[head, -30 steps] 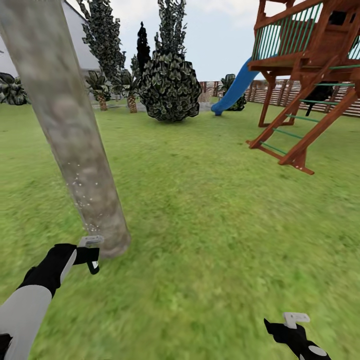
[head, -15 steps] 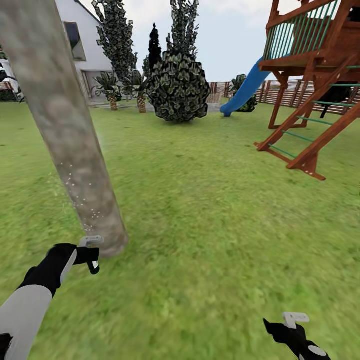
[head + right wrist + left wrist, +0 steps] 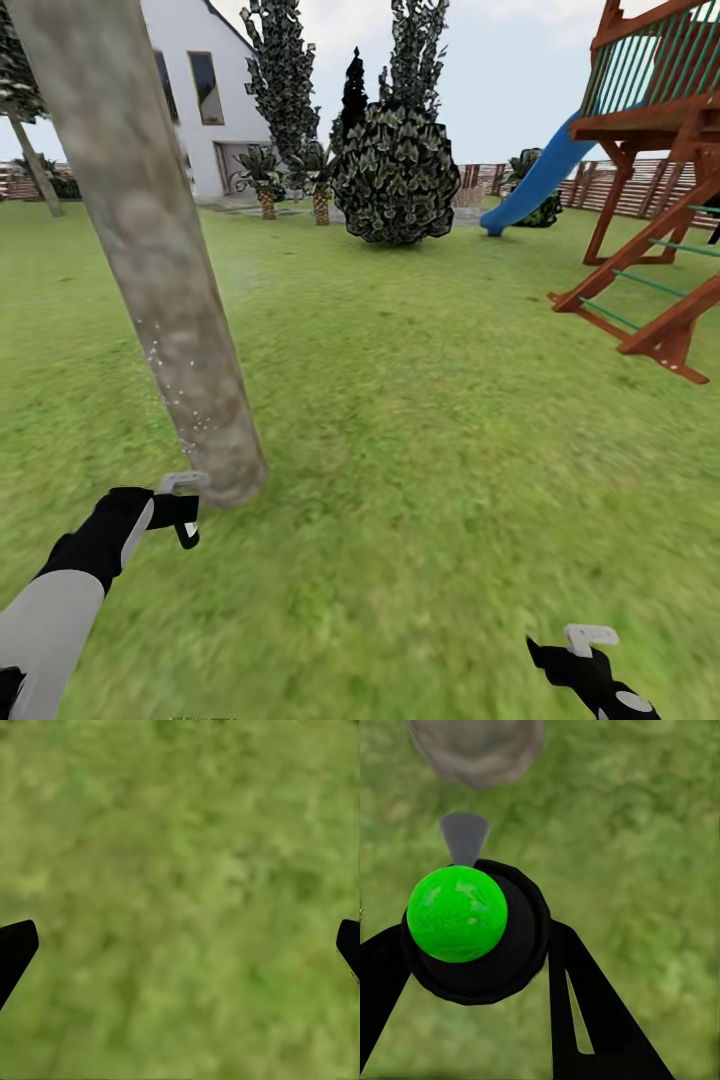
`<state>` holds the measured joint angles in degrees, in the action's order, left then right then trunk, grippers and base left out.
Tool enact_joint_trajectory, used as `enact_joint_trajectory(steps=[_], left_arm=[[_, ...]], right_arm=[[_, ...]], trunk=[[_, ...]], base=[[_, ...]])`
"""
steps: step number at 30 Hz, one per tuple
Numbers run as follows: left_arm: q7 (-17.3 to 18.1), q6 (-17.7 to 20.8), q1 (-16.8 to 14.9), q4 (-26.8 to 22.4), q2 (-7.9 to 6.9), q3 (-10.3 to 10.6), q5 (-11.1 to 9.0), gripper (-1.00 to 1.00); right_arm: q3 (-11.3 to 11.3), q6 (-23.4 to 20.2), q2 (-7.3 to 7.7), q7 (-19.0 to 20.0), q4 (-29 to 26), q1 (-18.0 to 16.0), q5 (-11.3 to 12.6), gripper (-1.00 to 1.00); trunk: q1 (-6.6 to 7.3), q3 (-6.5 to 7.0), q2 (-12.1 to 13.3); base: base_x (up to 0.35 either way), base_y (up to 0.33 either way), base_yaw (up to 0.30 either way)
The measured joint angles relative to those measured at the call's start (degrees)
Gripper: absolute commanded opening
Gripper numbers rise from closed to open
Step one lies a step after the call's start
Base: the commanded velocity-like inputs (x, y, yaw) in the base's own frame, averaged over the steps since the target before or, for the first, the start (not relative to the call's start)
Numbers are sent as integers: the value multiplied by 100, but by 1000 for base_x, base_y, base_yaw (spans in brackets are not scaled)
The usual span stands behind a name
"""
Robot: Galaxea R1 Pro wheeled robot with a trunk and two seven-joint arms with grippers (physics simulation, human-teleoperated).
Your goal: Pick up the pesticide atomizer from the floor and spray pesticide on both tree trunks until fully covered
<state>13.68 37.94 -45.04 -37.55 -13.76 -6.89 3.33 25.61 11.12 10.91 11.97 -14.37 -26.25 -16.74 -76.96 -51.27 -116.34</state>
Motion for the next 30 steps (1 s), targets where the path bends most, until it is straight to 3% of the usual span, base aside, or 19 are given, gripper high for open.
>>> enact_joint_trajectory(steps=[12,30], left_arm=[[0,-1,-1,1,0,0,0,-100],[0,0,0,0,0,0,0,-100]], right_arm=[[0,0,6,0,-1,1,0,100],[-7,0,-1,0,3,0,0,100]], trunk=[[1,0,0],[-1,0,0]], base=[[146,-269,117],[90,-269,272]])
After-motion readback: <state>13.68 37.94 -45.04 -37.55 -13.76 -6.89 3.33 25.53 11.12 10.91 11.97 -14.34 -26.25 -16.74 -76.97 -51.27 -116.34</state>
